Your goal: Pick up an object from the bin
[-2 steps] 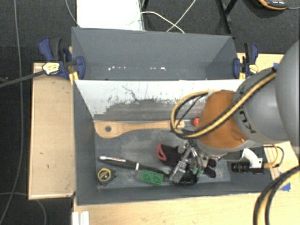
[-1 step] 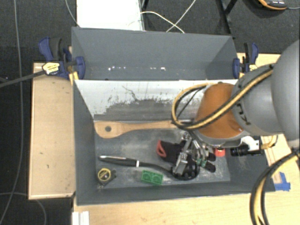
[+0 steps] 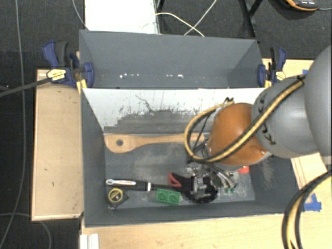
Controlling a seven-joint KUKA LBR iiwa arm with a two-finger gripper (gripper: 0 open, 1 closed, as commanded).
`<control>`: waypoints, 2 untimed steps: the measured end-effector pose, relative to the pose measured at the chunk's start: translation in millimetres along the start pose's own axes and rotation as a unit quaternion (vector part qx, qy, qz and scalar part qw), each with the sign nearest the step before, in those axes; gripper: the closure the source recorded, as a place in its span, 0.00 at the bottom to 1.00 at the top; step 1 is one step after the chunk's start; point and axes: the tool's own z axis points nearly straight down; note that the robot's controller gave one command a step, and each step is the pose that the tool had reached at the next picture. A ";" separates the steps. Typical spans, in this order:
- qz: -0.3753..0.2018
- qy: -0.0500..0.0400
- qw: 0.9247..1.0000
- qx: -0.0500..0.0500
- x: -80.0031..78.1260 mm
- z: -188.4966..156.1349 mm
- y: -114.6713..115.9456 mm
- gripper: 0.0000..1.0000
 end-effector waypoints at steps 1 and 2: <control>0.000 0.000 1.000 0.000 0.1 -0.3 0.0 1.00; 0.001 0.000 1.000 0.000 0.6 -22.6 0.3 1.00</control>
Offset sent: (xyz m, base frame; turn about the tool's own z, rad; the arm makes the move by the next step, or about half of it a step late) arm 0.0001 0.0000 0.0386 0.0001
